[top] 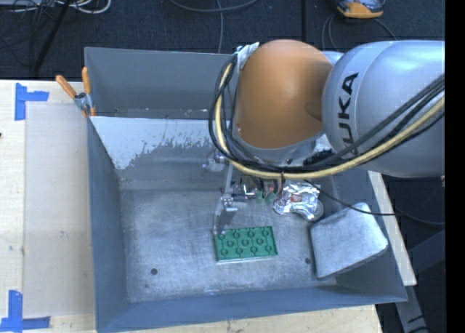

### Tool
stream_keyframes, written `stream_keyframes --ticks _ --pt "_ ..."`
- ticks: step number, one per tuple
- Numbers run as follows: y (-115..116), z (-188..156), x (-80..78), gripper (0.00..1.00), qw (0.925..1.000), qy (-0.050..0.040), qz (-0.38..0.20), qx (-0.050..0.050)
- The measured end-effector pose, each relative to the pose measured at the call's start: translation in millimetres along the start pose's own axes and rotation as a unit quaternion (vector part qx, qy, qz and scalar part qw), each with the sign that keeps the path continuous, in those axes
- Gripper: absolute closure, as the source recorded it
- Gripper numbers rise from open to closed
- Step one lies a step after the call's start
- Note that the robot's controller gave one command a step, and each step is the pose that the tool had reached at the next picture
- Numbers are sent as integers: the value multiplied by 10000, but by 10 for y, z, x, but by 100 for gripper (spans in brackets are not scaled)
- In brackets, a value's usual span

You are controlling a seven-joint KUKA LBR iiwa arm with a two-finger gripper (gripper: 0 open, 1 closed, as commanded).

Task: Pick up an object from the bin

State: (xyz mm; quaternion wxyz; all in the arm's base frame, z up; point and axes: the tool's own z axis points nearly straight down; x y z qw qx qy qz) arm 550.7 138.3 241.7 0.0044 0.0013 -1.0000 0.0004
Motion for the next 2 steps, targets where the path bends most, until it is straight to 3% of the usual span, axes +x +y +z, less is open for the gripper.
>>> stream_keyframes --ticks 1,2 --pt "-893 555 535 0 9959 -3 -900 11" --pt "-931 1703 254 0 9834 -91 -1810 0"
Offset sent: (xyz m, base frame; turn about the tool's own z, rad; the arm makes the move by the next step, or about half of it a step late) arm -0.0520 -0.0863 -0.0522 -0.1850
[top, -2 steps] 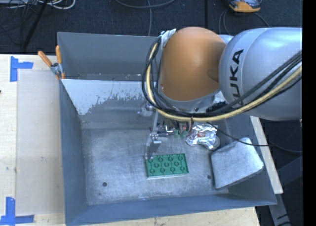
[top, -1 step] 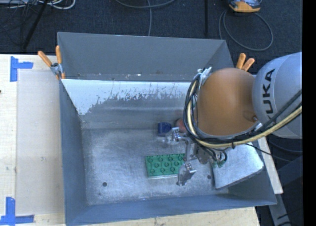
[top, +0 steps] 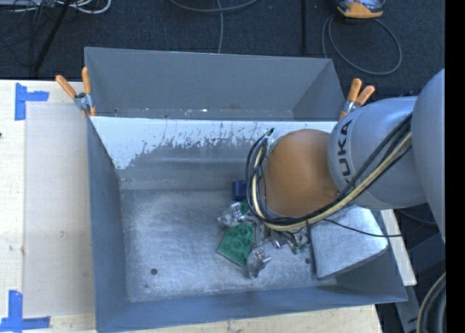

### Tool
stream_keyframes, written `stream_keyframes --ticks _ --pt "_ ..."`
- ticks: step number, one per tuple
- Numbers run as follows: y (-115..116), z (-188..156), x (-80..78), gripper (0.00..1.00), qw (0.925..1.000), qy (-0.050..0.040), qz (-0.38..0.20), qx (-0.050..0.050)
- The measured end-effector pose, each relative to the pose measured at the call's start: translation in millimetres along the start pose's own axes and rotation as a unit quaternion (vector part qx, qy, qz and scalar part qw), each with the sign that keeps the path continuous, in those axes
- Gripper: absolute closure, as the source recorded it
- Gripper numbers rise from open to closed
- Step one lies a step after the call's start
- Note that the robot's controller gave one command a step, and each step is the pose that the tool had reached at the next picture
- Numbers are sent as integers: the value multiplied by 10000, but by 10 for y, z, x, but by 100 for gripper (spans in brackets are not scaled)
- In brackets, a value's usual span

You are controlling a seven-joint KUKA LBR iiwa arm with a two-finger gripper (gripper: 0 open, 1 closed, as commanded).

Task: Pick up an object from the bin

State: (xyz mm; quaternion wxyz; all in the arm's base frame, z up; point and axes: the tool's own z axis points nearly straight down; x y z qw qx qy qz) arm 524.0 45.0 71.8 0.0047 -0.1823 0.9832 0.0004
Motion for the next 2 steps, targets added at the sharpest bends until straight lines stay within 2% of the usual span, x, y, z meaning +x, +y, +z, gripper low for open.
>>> stream_keyframes --ticks 1,2 --pt "-3 -27 -4 100 10000 -5 16 -3" --pt "-65 -1745 4 100 10000 5 22 6"
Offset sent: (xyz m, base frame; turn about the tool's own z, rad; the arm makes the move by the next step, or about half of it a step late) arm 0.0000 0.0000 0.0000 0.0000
